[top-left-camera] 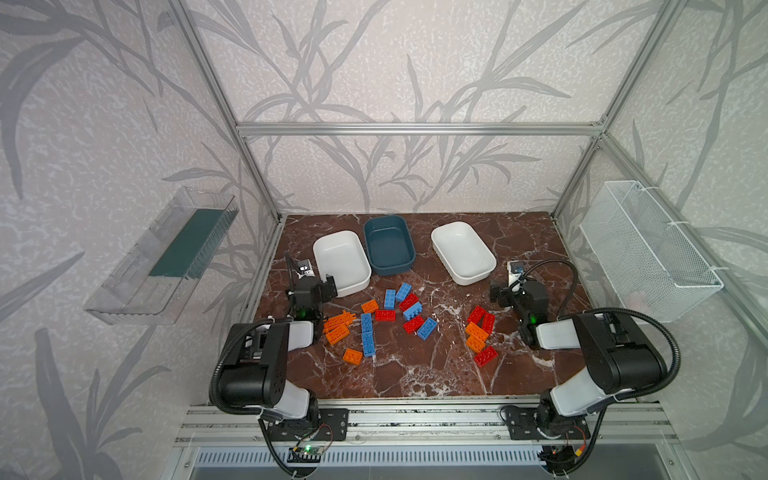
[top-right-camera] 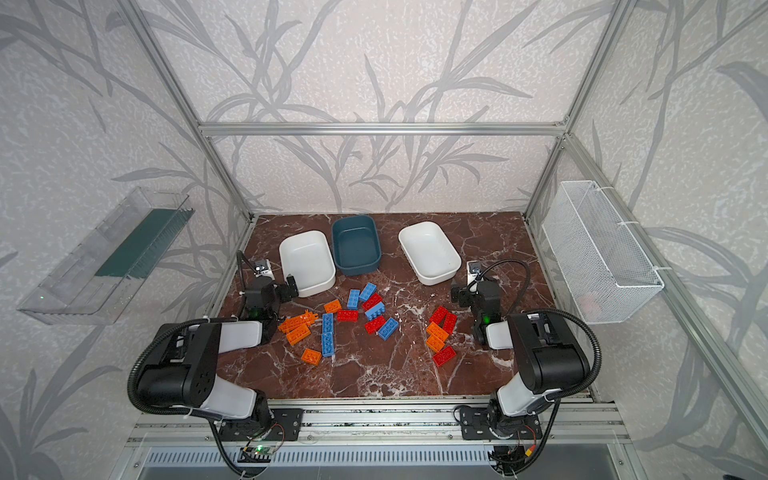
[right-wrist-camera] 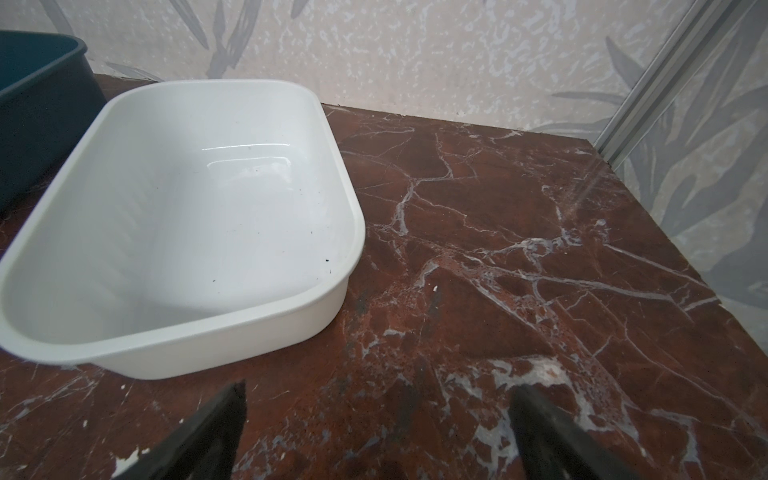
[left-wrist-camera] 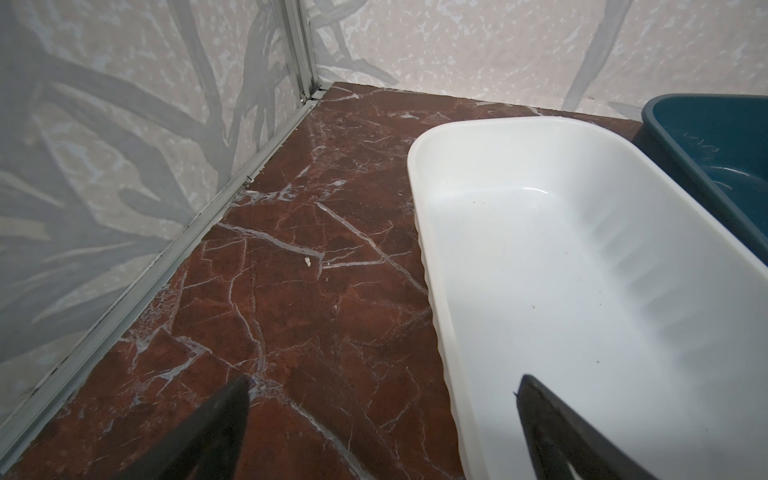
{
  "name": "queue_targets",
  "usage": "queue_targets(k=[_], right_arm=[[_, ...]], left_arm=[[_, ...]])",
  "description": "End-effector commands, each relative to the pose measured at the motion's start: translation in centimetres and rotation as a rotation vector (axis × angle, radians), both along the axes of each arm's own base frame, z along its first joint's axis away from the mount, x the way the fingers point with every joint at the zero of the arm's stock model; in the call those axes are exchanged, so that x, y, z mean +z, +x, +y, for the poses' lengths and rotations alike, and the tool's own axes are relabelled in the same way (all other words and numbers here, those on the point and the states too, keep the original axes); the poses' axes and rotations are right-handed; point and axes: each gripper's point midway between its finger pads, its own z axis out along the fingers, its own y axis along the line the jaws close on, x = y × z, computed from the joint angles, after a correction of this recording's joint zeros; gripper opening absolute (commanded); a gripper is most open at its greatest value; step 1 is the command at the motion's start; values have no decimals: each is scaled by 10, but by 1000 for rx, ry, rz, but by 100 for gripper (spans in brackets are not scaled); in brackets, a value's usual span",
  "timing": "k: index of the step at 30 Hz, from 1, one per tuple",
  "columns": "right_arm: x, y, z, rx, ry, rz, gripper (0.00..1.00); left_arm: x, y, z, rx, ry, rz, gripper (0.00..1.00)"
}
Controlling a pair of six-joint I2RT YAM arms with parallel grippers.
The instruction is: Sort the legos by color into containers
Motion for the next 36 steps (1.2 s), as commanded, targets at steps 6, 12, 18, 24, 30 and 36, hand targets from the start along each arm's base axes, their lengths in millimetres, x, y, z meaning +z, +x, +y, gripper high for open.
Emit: queue_targets(k=[6,12,18,24,30,36], right_arm=[[11,5,2,8,0,-34,99],[10,5,3,9,0,-34,99],[10,5,3,9,-1,-32,99],[11,4,3,16,2,-38,99],[41,-4,3,-31,-53,-64,99],[85,-4,-2,-134,-13,89,99]], left_arm=[[6,4,1,-1,15,-21,99],[6,4,2,-1,15,-21,99],[6,3,1,-1,17,-17,99],[6,4,1,-1,17,-18,97],[19,8,0,-15,31,-11,93],[56,5,-9,-1,10,31,94]])
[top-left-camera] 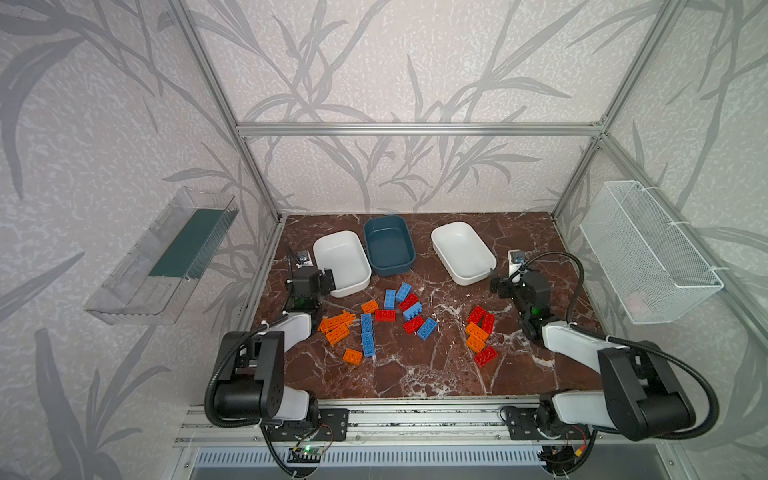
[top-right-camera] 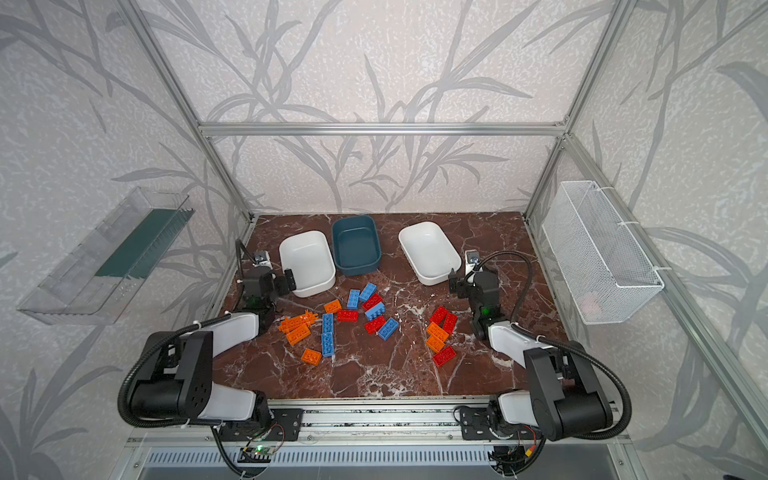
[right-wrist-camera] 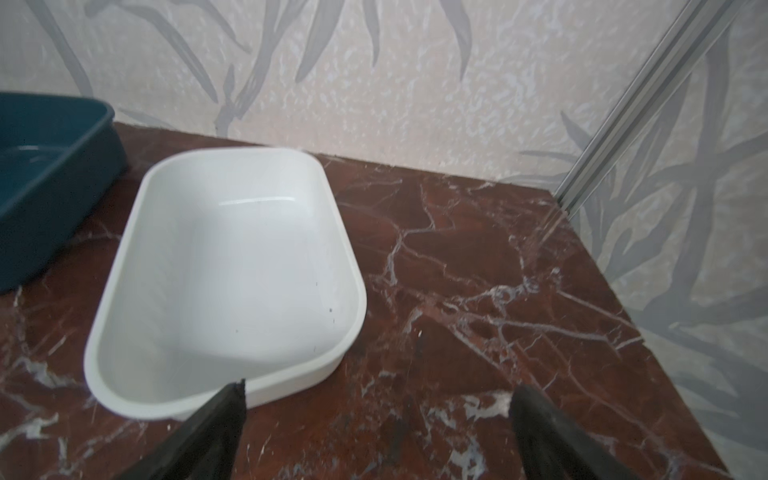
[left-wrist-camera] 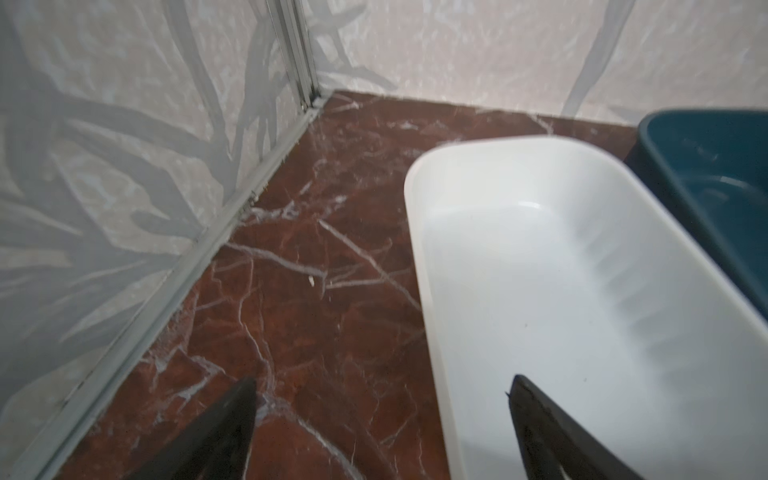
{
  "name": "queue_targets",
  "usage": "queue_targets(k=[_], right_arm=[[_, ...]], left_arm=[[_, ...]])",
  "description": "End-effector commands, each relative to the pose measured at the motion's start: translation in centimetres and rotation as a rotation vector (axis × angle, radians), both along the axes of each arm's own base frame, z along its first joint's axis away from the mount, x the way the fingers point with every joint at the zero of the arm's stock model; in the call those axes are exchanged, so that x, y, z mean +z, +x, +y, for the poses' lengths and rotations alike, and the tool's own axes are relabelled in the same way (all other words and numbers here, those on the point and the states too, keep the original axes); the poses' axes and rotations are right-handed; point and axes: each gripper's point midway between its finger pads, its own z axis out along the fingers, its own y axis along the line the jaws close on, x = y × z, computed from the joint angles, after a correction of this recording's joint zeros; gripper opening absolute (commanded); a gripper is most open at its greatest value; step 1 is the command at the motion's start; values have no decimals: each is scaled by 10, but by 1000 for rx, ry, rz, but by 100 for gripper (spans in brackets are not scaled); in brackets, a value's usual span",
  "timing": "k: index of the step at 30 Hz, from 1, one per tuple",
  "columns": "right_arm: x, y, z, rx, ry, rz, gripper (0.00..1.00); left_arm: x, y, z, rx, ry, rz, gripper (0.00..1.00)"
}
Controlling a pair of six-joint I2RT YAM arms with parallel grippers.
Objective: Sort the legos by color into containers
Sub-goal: 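Grasp a red brick with the right gripper while the left arm advances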
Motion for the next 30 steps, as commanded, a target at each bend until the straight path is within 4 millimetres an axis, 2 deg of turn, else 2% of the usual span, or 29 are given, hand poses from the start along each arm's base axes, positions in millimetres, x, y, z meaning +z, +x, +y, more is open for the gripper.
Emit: queue_targets(k=[1,3,5,6,8,12,13,17,23,27,30], right_arm=[[4,-12,-10,-85,-5,186,99],[11,-20,-11,-104,-46,264,99],[17,-28,-5,-82,-63,316,99],[18,-35,-3,-121,-5,341,99],[15,-50,9,-97,-10,396,99],[-9,-83,21,-104,-2,534,98],[-19,-91,24,-106,28,578,95],[-48,-115,42,-66,118,670,83],[-71,-135,51,-72,154,706,79],[-81,-141,42,-119,134,726,76],[-89,-139,45,-114,143,734,76]], left_arm=[[20,-11,-11,-9,-24,7,94],[35,-17,-30,-43,-56,-24,94],[48,-25,-59,-107,-59,-56,94],[54,-31,-79,-156,-59,-69,94],[60,-44,-115,-262,-64,-77,94],[62,-76,-169,-413,-142,-56,95],[62,-85,-183,-460,-155,-52,99],[56,-125,-227,-606,-172,-27,99],[34,-163,-263,-724,-120,48,99],[25,-172,-271,-743,-78,75,99],[26,-172,-273,-741,-80,72,99]])
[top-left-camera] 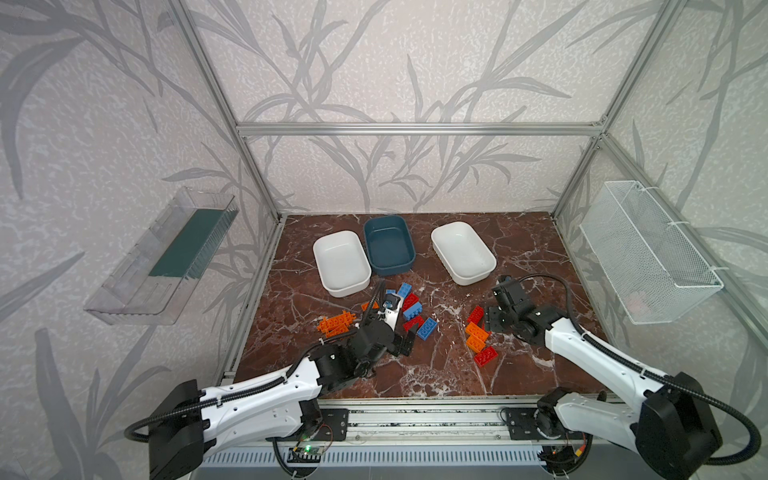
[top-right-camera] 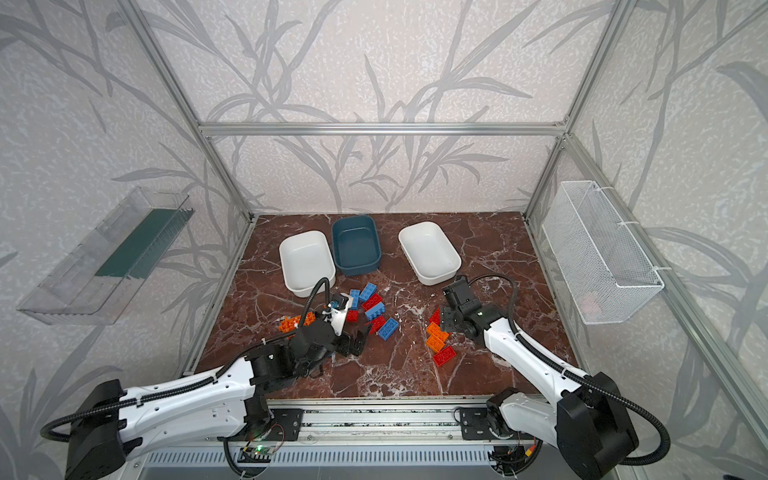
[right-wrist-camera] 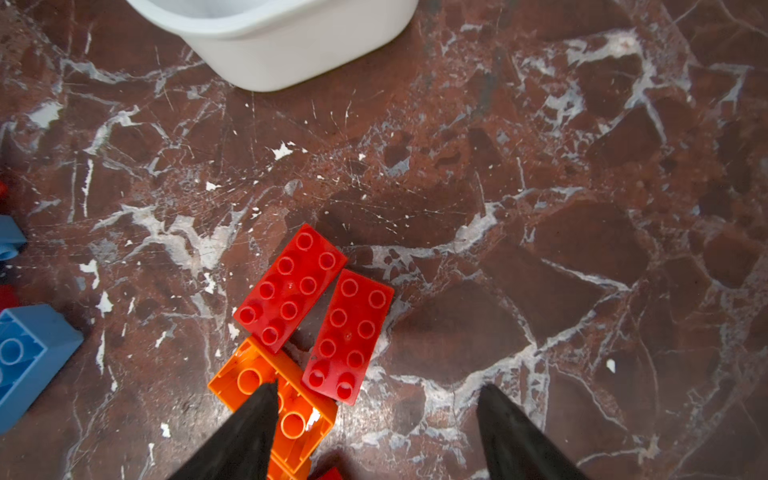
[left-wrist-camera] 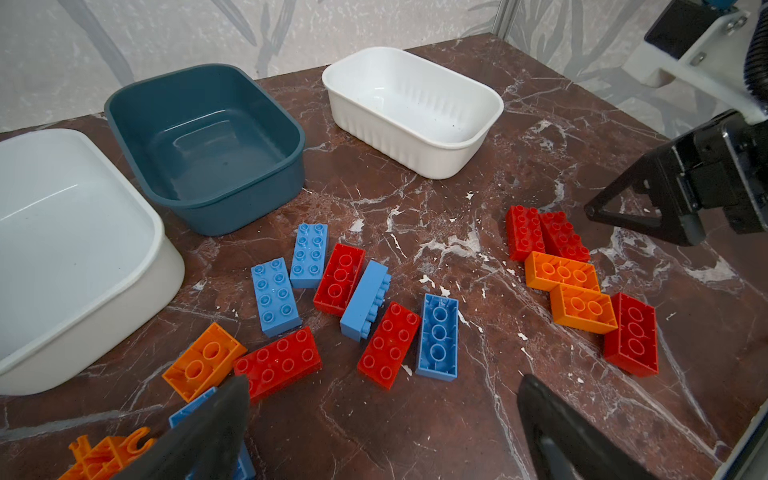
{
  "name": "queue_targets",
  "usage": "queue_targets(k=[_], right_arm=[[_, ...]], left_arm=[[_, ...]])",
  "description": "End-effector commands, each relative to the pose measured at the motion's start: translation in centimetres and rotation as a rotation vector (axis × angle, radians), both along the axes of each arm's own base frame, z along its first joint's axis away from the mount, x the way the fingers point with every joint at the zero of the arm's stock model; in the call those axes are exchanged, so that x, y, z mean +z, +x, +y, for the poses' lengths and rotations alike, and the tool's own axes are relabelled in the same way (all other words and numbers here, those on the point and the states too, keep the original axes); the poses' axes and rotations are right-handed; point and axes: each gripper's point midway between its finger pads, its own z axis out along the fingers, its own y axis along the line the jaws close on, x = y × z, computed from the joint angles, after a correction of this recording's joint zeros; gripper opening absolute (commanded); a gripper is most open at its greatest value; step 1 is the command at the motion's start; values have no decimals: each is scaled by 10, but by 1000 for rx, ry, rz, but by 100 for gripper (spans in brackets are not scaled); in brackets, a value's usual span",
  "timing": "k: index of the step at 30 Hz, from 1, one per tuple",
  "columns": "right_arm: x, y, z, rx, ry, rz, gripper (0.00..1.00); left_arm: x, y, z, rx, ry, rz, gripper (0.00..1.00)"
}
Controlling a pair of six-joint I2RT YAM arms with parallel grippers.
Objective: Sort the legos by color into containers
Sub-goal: 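Grasp a red brick with the right gripper while the left arm advances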
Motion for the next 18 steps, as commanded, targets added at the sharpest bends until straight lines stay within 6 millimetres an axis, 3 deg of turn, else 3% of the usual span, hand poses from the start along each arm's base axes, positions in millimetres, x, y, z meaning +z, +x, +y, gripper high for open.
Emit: queue_targets(k=[1,11,18], right_arm=[[-9,-2,1,-29,15,19,76],[-40,-1,9,-54,30,115,74],[-54,0,9,-76,-1,185,71]], left_arm=[[-1,3,7,52,10,-4,99],[3,1,7,35,9,-4,99],[0,5,17,100,26,-14,99]])
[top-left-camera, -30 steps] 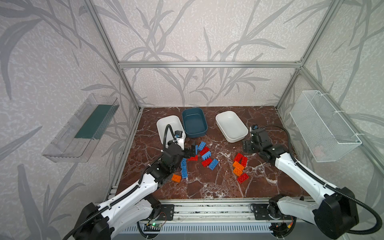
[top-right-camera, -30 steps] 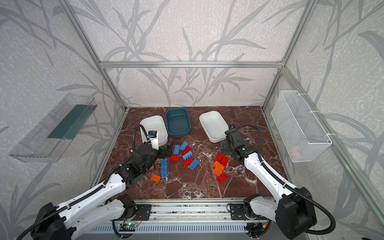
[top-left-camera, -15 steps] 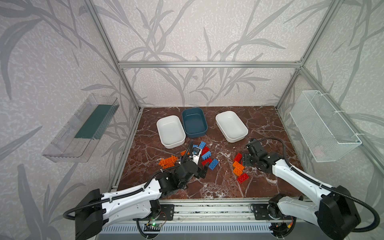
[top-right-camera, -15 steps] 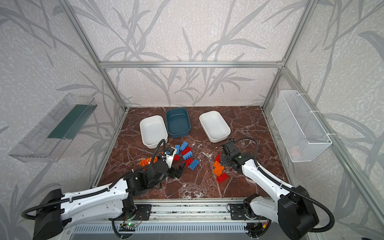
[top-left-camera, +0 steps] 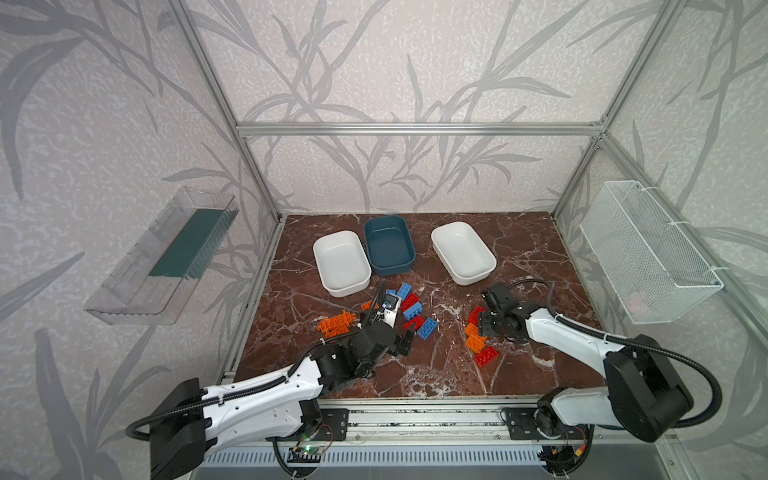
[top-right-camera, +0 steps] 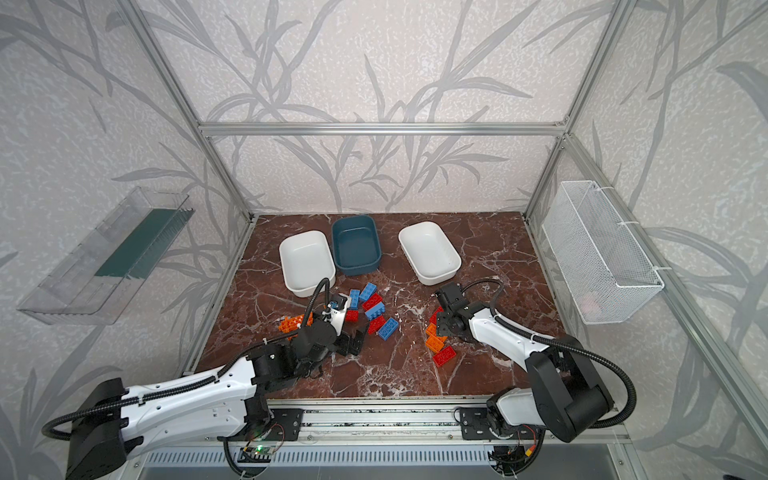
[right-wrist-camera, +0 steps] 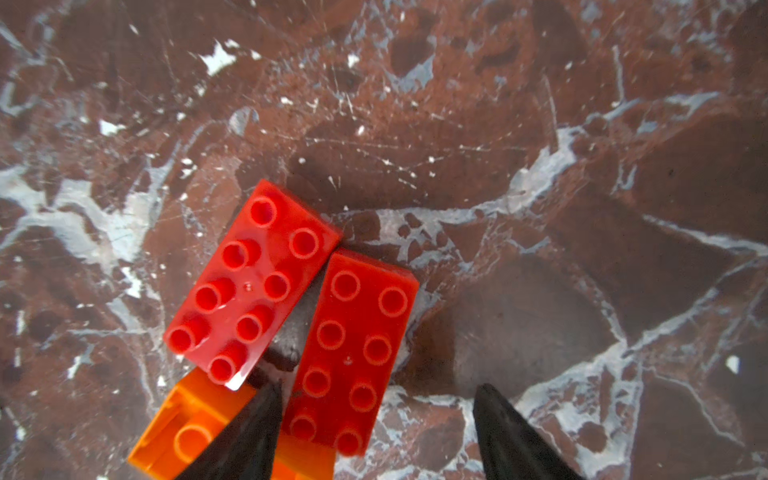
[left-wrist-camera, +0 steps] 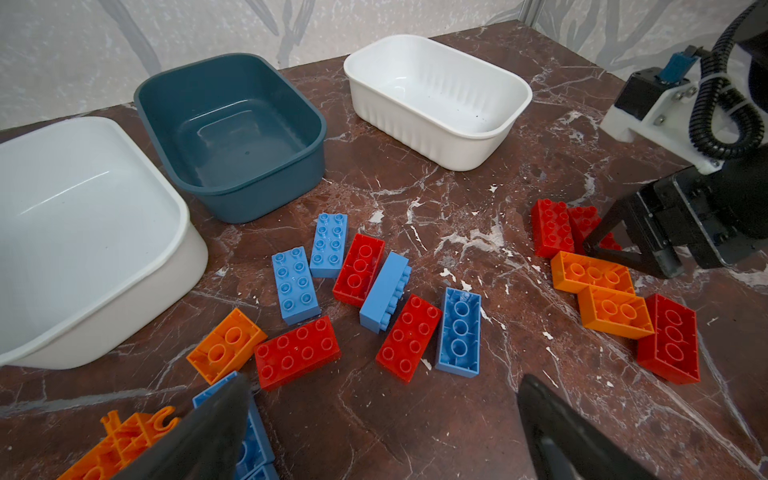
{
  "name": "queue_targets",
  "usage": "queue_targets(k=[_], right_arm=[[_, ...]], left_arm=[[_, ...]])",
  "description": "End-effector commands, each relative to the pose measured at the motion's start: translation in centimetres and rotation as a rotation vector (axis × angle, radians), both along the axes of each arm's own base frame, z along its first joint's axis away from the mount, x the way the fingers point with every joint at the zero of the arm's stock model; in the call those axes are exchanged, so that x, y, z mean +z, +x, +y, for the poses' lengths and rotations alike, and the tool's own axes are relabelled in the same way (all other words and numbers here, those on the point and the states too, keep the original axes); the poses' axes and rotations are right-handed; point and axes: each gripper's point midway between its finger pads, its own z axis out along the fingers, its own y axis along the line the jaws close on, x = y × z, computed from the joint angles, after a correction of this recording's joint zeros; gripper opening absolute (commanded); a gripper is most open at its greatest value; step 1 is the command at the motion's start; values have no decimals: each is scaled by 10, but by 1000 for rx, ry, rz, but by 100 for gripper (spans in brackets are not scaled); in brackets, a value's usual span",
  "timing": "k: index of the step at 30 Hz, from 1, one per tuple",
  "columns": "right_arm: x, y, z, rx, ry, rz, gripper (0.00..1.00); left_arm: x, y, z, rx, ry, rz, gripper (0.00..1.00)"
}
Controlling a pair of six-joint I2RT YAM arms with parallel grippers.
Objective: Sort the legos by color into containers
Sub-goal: 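Grasp a red brick with the right gripper while the left arm advances, then carry the red brick into the white tub farthest from the robot and release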
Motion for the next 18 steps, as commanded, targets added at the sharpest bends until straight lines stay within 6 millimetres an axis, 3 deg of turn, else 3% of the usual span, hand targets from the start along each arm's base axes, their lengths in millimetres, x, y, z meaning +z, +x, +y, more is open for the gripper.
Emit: queue_targets(k=[1,7,12,18], right_arm=[[1,4,1,-26,-14,25,71],[-7,9,-1,-40,-29,57,61],[-15,8,-1,-43,-26,100,38],[-1,8,-4,-30,-54,111,25]], left_arm=[[4,4,10,57,6,-16,99],[7,5,8,48,18,-27,99],[10,5,7,40,31,-24,99],[18,7,3,36,41,-27,99]])
